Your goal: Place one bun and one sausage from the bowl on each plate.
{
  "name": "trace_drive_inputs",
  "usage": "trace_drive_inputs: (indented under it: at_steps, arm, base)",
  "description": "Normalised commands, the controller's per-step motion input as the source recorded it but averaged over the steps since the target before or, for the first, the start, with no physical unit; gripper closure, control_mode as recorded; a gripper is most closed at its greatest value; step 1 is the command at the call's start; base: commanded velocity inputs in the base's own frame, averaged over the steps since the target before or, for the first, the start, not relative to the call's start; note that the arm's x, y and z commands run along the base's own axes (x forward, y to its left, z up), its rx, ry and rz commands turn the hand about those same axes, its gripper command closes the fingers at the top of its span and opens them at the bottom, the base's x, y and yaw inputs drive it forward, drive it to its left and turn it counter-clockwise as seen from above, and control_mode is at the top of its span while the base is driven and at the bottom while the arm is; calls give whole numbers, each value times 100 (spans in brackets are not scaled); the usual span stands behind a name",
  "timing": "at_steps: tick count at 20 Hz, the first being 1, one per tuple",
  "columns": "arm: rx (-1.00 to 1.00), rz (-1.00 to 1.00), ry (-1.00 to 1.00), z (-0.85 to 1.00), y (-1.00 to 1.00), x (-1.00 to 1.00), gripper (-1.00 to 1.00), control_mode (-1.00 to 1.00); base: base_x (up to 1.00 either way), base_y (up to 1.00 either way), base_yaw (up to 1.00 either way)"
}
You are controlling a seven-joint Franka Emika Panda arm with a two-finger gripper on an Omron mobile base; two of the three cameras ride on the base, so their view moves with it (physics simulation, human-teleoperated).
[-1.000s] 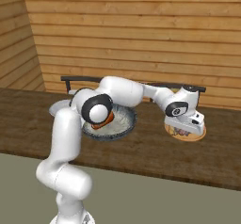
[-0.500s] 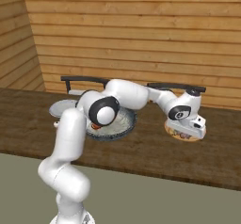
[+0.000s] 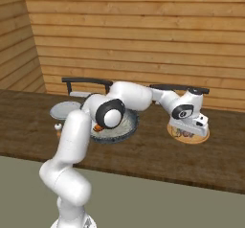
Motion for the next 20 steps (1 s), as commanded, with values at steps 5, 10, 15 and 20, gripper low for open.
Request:
trace_drive_inputs:
  at_steps: [5, 10, 15, 20]
  arm:
    - [0, 0, 0, -13, -13, 15, 100, -100]
    - [0, 0, 0, -20, -4, 0, 100, -100]
    - [0, 0, 0, 0, 0, 0, 100, -100]
    - [0, 0, 0, 0, 0, 0, -100, -100]
  base:
    - [0, 0, 0]
    - [0, 0, 0]
    - [0, 0, 0]
    - [0, 0, 0]
